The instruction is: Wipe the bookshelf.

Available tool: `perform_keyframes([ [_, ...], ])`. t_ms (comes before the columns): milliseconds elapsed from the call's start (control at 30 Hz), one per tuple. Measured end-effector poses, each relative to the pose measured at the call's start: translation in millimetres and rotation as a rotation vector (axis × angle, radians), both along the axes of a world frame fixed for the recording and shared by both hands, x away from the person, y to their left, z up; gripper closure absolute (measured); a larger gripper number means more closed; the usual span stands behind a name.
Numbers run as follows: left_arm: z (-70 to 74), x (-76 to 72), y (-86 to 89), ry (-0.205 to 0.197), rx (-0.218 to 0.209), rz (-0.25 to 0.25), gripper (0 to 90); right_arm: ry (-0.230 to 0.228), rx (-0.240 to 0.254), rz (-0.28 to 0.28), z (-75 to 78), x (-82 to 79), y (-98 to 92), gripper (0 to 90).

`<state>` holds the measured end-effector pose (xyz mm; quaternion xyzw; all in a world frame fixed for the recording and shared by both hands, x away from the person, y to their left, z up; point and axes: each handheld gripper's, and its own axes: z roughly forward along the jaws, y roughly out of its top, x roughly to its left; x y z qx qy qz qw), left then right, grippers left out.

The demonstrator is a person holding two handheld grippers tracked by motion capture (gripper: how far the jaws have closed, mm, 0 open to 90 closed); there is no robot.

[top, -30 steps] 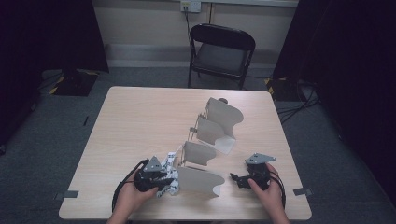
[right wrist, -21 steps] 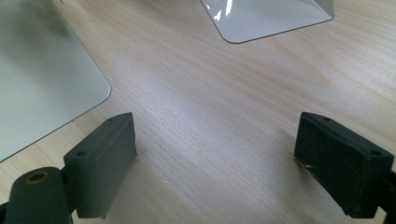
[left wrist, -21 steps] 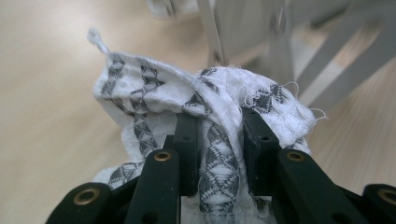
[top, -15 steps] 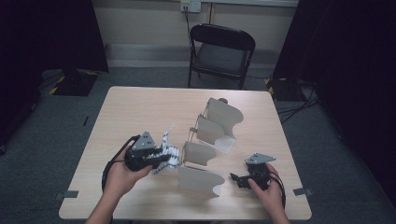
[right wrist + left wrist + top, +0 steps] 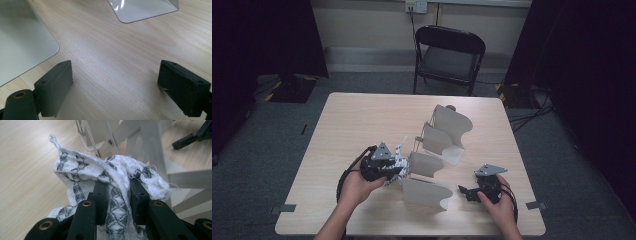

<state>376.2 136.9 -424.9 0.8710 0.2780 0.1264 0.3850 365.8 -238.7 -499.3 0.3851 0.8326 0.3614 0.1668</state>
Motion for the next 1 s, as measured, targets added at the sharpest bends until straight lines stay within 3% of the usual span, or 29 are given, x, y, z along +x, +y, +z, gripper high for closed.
perform_keyframes([
  [167, -22.3, 3.0, -2.2, 0.037, -0.009, 0.011, 70.3, 0.000, 0.000, 0.000, 0.0, 0.0, 0.0, 12.2],
  [333, -45.4, 3.0, -5.6, 0.084, 0.012, 0.013, 70.0, 0.000, 0.000, 0.000, 0.0, 0.0, 0.0, 12.2],
  [433, -52.4, 1.8, -6.9, 0.085, -0.008, 0.022, 69.9, 0.001, 0.000, 0.001, 0.1, 0.0, 0.0, 12.2],
  [833, -49.0, 1.4, 3.3, 0.072, 0.032, 0.045, 61.1, 0.001, 0.000, 0.001, 0.1, 0.0, 0.0, 12.3],
  [1000, -47.8, 1.7, 14.7, 0.061, 0.048, 0.089, 50.1, 0.000, 0.000, 0.000, 0.0, 0.0, 0.0, 12.2],
])
